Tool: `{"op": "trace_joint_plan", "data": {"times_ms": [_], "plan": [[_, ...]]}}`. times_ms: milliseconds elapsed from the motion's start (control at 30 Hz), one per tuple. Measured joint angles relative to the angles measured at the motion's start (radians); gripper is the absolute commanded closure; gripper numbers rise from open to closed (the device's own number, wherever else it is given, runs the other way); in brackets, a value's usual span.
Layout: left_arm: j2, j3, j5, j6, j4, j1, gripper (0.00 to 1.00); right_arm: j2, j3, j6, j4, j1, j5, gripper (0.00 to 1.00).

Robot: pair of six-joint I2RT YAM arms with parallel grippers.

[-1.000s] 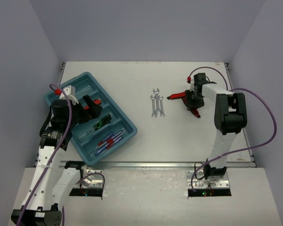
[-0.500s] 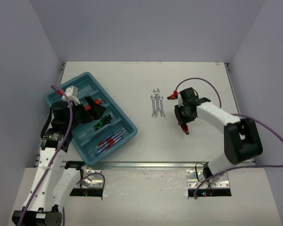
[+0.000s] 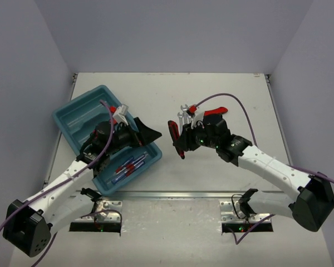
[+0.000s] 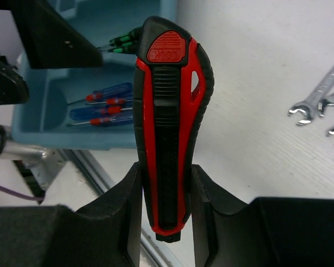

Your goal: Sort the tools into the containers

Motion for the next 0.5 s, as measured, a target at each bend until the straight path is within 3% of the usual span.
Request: {"op": "trace_joint_plan", "data": {"times_ms": [267, 300, 433, 500], "plan": [[0.102, 0.017, -0.072, -0.052, 0.157, -0.092, 0.33, 0.001, -0.006, 0.069, 0.122, 0.090, -0.026, 1.00], [0.119, 0.017, -0.076, -0.056, 0.168, -0.098, 0.41, 0.001, -0.006, 0.073, 0.127, 0.097, -0.025, 1.00], [0.179, 0.032, -0.078, -0.067, 0.209, -0.131, 0.89, 0.027, -0.004, 0.080, 0.126, 0.114, -0.016, 1.00], [0.199, 0.047, -0.082, -0.061, 0.208, -0.147, 0.99, 0.043, -0.003, 0.076, 0.123, 0.121, -0.004, 0.93]]}}
